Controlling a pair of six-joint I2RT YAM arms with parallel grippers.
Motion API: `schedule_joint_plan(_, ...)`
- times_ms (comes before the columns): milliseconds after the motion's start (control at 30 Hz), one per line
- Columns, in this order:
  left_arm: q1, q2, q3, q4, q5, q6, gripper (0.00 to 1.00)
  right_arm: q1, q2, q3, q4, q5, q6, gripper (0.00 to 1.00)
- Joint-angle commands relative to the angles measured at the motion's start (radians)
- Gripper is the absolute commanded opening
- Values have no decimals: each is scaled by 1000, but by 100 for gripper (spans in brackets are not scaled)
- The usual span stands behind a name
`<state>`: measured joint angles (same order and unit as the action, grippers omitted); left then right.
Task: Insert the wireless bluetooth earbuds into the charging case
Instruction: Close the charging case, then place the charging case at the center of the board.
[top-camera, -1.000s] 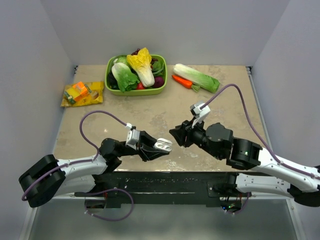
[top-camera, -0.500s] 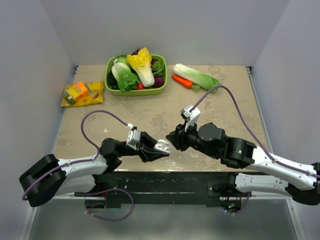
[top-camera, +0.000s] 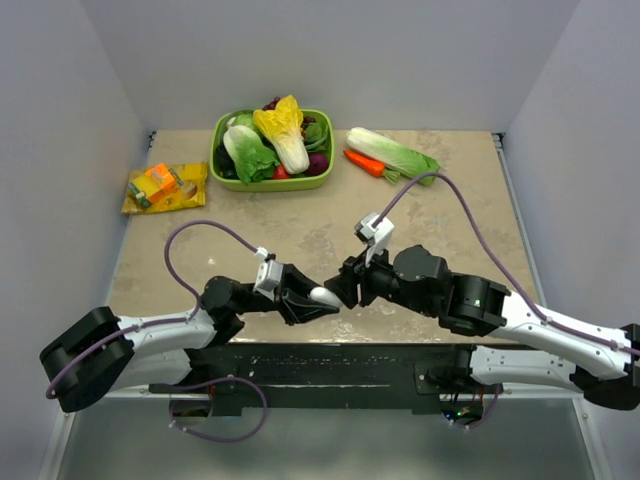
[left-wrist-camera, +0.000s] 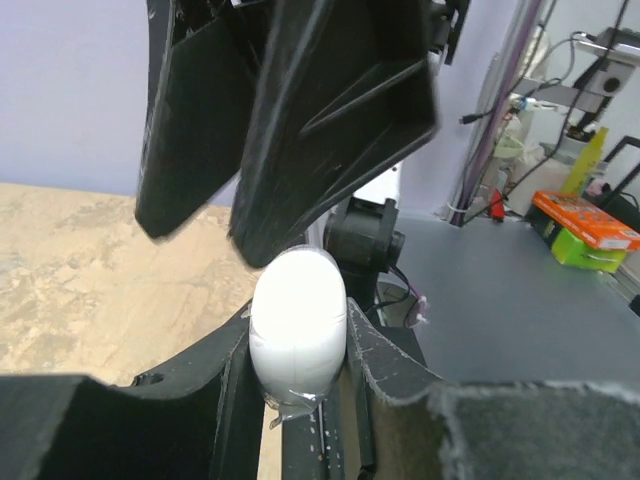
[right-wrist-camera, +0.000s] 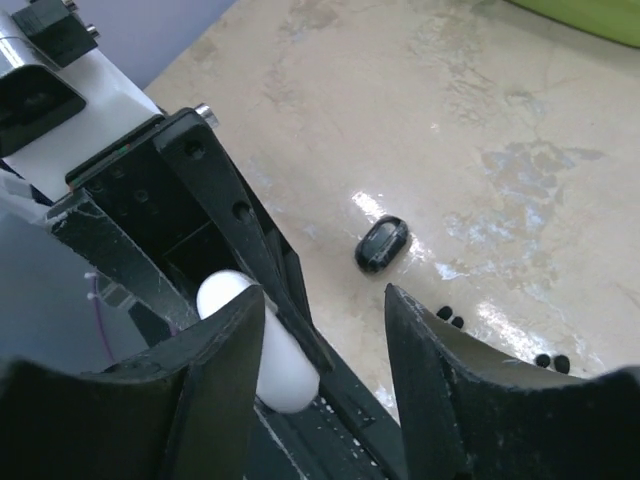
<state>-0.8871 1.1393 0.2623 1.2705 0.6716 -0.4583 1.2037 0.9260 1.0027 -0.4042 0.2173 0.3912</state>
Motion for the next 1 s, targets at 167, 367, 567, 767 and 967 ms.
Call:
schedule_joint_plan(167,54,-6,190,-116,-443,83,0,0,-242,-117,13,441,130,68)
schedule_joint_plan(367,226,330,489,-417,-359,-209,0,0,-162,-141,-14,441,144,69)
schedule_joint_plan(567,228,545,528,-422,-366,-316,0,0,-119,-188,-4,439,159,69)
schedule_joint_plan(767,229,639,561,-583,-533,-267,0,-1,-151,-230,36,439,156,72)
schedule_joint_plan(967,237,766,682,-801,-618,-224,0,0,-150,-217,12,439,149,72)
